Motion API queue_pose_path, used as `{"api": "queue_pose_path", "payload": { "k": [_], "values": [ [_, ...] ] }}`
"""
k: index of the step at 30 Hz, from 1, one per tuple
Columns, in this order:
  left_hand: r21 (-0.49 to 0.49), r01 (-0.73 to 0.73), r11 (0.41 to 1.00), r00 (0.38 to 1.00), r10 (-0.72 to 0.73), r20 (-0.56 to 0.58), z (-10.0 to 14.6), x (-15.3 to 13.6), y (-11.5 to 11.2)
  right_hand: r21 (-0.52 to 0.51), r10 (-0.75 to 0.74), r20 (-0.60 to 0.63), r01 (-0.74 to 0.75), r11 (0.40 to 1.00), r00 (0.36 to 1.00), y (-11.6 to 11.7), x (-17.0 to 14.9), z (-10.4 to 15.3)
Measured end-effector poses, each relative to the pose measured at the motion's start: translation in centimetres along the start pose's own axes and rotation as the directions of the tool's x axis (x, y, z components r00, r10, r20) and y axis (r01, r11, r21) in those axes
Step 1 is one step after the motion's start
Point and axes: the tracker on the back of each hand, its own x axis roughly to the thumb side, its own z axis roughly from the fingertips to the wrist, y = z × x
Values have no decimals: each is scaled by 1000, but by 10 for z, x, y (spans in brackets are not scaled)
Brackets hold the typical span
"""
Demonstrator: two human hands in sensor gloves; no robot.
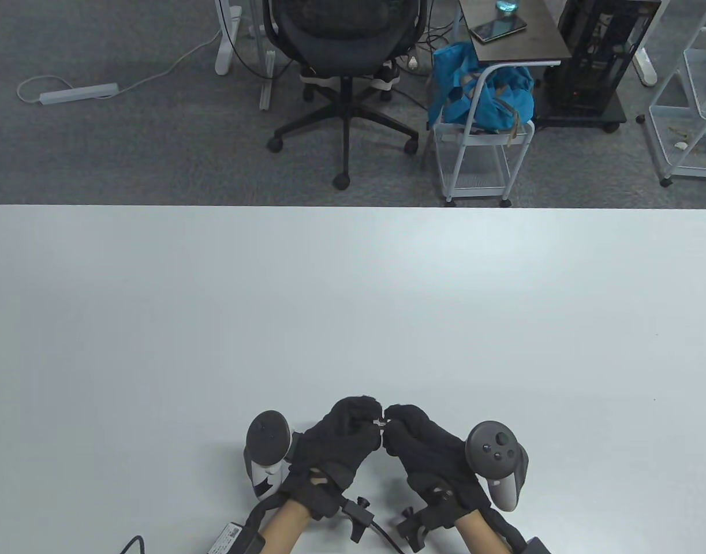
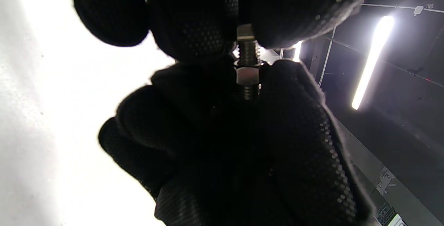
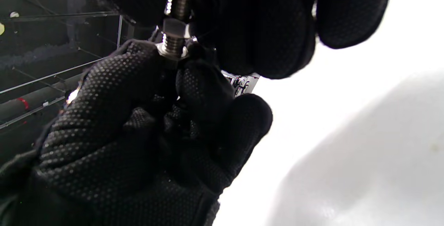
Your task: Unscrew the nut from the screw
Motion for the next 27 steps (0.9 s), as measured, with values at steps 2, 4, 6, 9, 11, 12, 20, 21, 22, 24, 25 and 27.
{"api": "queue_pose_path", "payload": {
  "k": [2, 4, 6, 9, 11, 12, 20, 21, 22, 24, 25, 27],
  "values": [
    [3, -3, 1000, 1000, 3, -2, 0, 0, 0, 1, -4, 26, 4, 1000, 1000, 0, 2, 0],
    [1, -4, 1000, 1000, 4, -2, 0, 0, 0, -8, -9, 47, 9, 1000, 999, 0, 4, 0],
    [3, -7, 1000, 1000, 7, 1, 0, 0, 0, -27, 8, 83, -6, 1000, 997, -2, 7, 1],
    [12, -22, 1000, 1000, 22, -1, 0, 1, 1, -22, 19, 97, -17, 1000, 995, -2, 9, 1],
    [14, -22, 1000, 1000, 22, -2, 0, 1, 1, -17, 0, 92, 2, 1000, 996, -2, 8, 1],
    [16, -22, 1000, 1000, 22, -1, 0, 1, 1, -15, -7, 91, 8, 1000, 996, -2, 8, 1],
    [6, -11, 1000, 1000, 11, 6, 0, 0, 1, -14, -52, -47, 51, 999, 998, -2, -6, 0],
    [5, -9, 1000, 1000, 9, 7, 0, 0, 0, -14, -58, -51, 57, 998, 997, -1, -7, 0],
    [3, -7, 1000, 1000, 7, 8, 0, 1, 0, -5, -61, -53, 61, 998, 997, -1, -6, -1],
    [2, -1, 1000, 1000, 1, 9, 0, 0, 0, -9, -61, -36, 60, 998, 998, 0, -4, 0],
    [-1, -2, 1000, 1000, 2, 9, 0, 0, 0, -21, -46, -26, 46, 999, 999, 0, -3, 0],
    [1, -4, 1000, 1000, 4, 7, 0, 0, 0, -34, -21, 1, 21, 999, 1000, -1, -1, 0]
  ]
}}
